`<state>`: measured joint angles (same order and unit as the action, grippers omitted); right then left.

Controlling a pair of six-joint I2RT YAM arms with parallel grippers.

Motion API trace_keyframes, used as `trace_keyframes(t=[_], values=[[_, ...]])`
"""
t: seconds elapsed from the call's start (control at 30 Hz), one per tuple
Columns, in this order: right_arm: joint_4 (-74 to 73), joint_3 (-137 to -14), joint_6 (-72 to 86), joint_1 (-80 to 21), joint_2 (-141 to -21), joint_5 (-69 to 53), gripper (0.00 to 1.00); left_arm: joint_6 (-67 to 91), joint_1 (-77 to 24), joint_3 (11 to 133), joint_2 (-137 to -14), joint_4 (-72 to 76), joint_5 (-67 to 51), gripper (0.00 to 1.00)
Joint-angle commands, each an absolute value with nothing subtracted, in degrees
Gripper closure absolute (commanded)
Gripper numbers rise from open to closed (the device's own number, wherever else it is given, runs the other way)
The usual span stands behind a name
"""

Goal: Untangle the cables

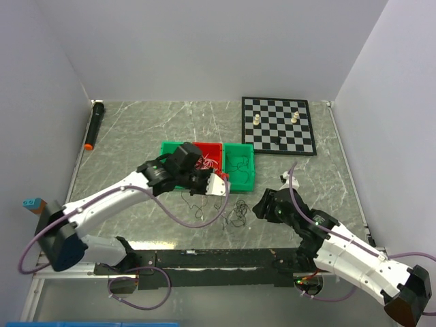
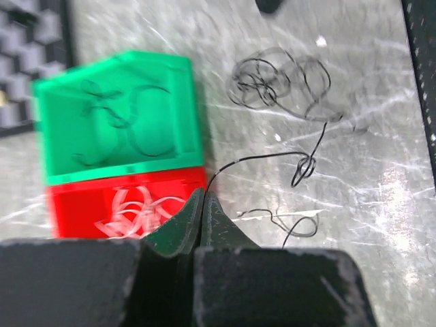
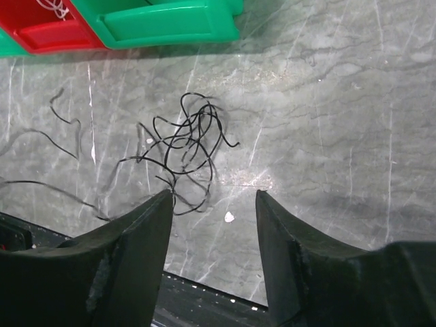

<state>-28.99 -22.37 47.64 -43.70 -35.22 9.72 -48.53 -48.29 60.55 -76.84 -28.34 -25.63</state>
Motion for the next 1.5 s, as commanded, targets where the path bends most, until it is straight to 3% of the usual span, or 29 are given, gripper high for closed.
trace_keyframes(t=[0.0,0.27,0.6,0.93,1.27,1.47], values=[[-24.7,-25.22,45.79,-43.24,-36.56,8.18,0.37,-48.6,-48.25,66.17,-69.97,-32.6,-26.46,0.99],[-19.96,-27.68,44.47,-43.24,-38.32,4.93,0.32,-48.69,-50.53,69.7,-62.32,-35.07,-22.77,0.99],[-9.86,-31.2,40.79,-43.68,-45.88,-1.74,0.35,-42.8,-54.58,71.81,-59.85,-30.68,-18.64,0.99],[1.74,-23.82,36.39,-46.66,-44.47,-13.52,0.34,-45.09,-54.76,70.14,-59.06,-28.66,-15.12,0.99],[3.43,-19.16,34.63,-54.58,-39.91,-9.58,0.31,-46.49,-54.76,65.48,-58.62,-25.05,-9.67,0.99],[7.37,-21.09,33.31,-55.63,-45.07,-8.52,0.31,-45.79,-54.76,65.65,-59.32,-24.43,-9.41,0.99]])
